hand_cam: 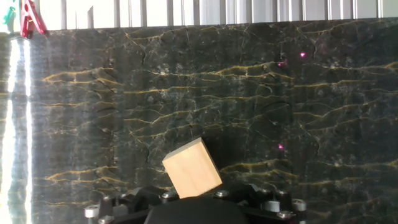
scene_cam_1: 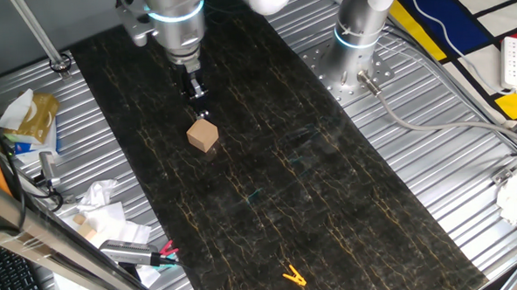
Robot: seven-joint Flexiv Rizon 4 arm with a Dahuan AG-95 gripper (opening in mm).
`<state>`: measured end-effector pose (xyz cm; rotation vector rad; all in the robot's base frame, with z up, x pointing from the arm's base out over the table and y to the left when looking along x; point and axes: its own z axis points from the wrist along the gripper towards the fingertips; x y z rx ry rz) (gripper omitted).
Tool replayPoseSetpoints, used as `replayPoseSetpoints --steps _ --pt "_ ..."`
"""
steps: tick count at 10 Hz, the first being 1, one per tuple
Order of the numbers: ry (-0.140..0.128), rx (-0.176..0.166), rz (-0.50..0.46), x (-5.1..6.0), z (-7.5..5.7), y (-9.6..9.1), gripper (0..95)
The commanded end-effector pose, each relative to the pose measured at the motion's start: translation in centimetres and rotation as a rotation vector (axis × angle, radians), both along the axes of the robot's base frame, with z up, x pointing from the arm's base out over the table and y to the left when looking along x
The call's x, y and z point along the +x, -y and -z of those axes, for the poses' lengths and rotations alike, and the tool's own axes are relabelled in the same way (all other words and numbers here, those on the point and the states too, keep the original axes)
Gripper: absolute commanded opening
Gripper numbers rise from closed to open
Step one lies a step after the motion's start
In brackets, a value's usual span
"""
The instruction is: Approach and touch the side of the small block
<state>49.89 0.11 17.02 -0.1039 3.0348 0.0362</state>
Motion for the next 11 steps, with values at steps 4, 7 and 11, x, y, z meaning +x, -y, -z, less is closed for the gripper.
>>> replayPoseSetpoints --steps 4,7,11 --pt "0.032 -0.027 -0.038 0.2 0.02 -0.08 38.0" --pt "0.016 -0.028 -0.026 0.16 0.02 -0.07 38.0" --pt "-0.038 -0.019 -0.012 0.05 -0.01 -0.05 38.0"
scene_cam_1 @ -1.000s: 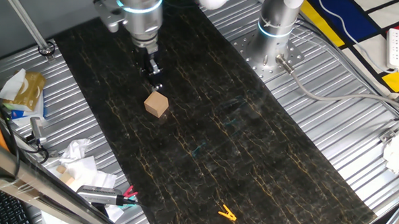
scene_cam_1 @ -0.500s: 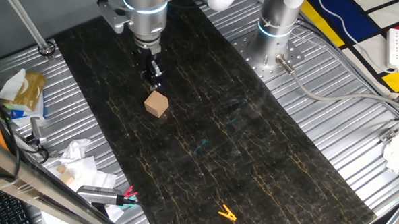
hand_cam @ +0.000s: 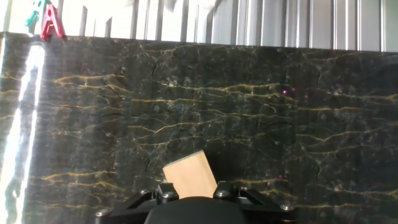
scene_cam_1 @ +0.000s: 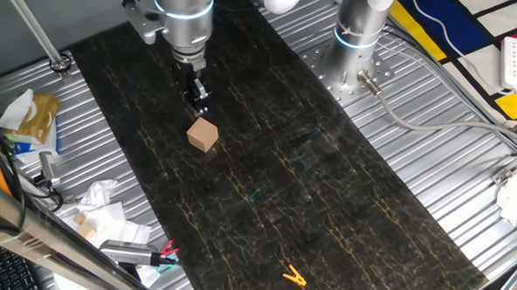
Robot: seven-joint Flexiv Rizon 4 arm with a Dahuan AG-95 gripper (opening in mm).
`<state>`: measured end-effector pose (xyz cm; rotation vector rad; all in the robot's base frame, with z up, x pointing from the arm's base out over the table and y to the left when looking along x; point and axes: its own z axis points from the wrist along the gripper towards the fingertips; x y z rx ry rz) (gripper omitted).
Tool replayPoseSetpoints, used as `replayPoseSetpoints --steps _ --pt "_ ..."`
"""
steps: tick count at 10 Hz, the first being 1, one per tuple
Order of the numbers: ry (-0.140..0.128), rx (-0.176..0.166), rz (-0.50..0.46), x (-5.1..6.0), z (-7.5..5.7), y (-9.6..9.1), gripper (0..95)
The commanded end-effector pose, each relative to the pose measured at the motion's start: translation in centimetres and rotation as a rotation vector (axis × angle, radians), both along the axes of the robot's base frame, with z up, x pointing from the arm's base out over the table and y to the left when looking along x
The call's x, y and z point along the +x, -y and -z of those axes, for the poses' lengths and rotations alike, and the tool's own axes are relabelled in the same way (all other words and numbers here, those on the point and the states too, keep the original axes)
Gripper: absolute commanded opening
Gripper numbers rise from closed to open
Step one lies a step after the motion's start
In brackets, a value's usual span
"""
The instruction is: Approach and touch the side of the small block
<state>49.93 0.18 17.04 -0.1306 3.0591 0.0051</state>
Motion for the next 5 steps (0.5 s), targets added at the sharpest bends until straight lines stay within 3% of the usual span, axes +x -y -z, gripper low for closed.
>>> replayPoseSetpoints --steps 1,4,5 --pt "-0.052 0.017 0.02 -0.02 0.02 0.02 19.0" --pt "-0.053 0.018 0.014 -0.02 0.03 -0.01 19.0" --pt "-0.041 0.013 -0.001 0.02 0.03 -0.07 19.0"
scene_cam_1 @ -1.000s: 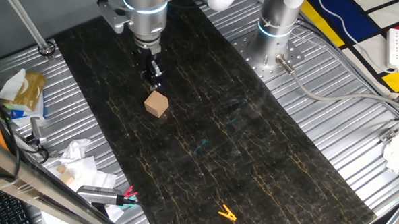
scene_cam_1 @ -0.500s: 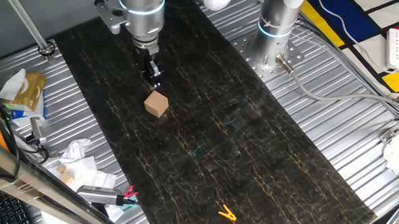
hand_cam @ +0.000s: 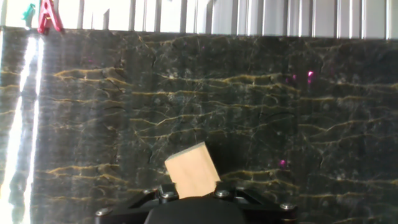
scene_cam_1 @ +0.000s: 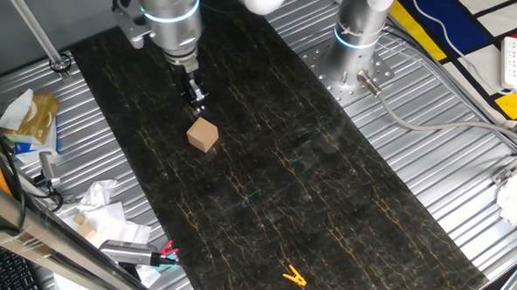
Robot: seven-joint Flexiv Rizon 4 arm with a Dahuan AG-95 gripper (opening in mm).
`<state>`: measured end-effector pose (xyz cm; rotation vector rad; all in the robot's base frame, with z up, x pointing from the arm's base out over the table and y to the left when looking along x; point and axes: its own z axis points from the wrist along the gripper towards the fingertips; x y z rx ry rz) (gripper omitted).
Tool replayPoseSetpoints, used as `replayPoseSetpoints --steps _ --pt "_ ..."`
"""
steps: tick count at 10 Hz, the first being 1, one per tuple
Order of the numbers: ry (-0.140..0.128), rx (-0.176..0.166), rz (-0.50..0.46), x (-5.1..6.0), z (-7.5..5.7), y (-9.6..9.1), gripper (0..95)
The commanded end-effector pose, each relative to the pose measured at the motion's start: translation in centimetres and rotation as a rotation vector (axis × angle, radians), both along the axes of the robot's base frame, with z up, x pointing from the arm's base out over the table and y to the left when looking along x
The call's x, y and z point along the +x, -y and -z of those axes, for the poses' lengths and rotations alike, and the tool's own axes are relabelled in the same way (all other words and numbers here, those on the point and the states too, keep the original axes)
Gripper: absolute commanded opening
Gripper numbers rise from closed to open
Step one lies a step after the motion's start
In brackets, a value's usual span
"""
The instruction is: Approach and touch the side of the small block
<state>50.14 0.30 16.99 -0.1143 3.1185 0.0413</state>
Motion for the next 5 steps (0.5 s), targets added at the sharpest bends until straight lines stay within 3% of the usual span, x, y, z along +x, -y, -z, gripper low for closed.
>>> replayPoseSetpoints --steps 1,3,5 --pt "0.022 -0.013 -0.018 -0.19 -0.04 0.04 19.0" --pt "0.024 -0.013 -0.003 -0.17 0.09 -0.32 19.0" --pt "0.033 -0.014 0.007 -0.17 0.32 -0.96 57.0"
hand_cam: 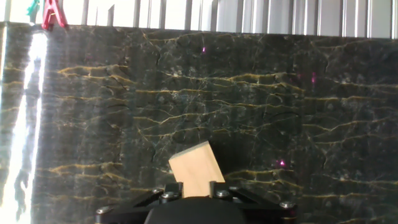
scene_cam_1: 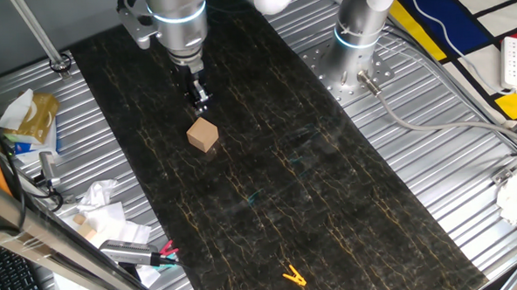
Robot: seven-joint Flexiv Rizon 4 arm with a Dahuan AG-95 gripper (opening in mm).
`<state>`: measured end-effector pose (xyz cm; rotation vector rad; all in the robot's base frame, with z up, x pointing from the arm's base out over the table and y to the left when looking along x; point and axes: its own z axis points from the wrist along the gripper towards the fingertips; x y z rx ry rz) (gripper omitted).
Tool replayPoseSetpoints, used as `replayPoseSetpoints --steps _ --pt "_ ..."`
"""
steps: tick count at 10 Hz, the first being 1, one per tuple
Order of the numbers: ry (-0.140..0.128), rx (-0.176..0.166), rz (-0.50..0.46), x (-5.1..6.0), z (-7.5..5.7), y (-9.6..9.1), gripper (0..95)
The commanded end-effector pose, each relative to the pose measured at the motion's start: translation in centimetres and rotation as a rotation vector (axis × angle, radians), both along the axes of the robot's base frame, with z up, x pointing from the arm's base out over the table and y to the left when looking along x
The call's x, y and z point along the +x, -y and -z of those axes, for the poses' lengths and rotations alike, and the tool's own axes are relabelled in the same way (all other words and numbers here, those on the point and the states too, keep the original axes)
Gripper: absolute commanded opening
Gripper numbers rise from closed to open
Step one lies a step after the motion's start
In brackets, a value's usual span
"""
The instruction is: Approach and touch the side of the small block
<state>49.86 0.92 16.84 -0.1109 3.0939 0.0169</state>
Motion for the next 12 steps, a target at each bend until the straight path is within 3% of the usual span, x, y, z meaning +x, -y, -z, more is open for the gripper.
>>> replayPoseSetpoints --steps 1,3,4,10,12 --pt "0.012 0.001 0.006 0.1 0.2 -0.6 57.0" --pt "0.027 0.001 0.014 0.2 0.4 -1.2 57.0" --pt "0.034 0.001 0.019 0.2 0.5 -1.4 76.0" --pt "0.047 -0.02 0.017 0.4 1.8 -2.2 76.0" --pt "0.049 -0.042 0.013 0.4 2.1 -2.4 76.0"
